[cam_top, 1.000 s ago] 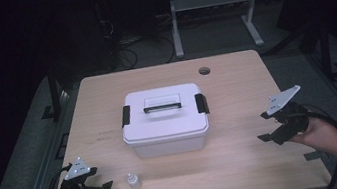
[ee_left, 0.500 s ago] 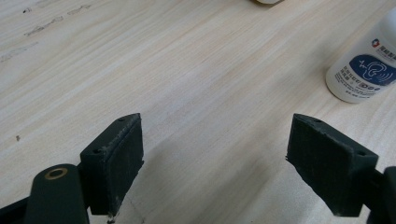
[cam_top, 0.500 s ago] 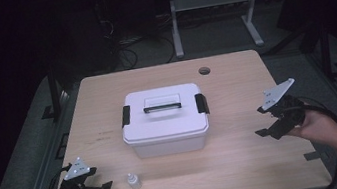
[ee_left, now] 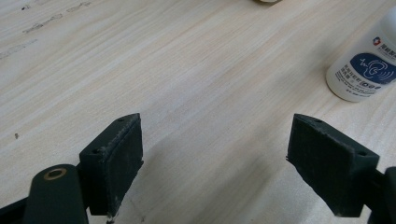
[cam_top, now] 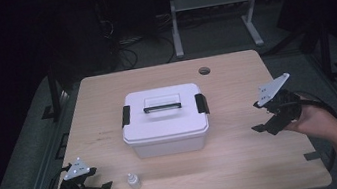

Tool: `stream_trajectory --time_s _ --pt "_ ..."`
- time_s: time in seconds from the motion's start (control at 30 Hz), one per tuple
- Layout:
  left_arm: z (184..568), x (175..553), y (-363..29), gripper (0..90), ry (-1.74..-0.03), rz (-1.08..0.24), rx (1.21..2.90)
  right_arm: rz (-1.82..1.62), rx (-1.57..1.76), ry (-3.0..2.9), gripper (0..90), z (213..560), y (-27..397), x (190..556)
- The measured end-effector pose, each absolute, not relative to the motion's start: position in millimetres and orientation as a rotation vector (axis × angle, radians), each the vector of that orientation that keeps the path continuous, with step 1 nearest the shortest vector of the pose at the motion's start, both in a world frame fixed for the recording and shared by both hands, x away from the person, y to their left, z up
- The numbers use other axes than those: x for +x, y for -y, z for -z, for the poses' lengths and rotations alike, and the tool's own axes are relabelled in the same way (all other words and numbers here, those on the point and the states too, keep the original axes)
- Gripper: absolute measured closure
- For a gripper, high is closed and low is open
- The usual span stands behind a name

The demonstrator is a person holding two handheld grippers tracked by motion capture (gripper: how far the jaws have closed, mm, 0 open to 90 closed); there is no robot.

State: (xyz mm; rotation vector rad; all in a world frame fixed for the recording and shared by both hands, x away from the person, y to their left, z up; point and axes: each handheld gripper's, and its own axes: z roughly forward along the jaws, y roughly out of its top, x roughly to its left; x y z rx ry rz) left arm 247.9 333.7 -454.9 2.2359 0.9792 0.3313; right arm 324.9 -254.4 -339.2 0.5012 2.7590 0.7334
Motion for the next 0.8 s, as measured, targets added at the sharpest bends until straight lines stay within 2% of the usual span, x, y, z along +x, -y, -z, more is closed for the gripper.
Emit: stream_trajectory --time_s 0.8 --pt "453.6 245.7 -338.3 17.5 -0.99 -0.341 2.218 -0.716 0.343 -2.775 22.7 303.9 198.7 341.6"
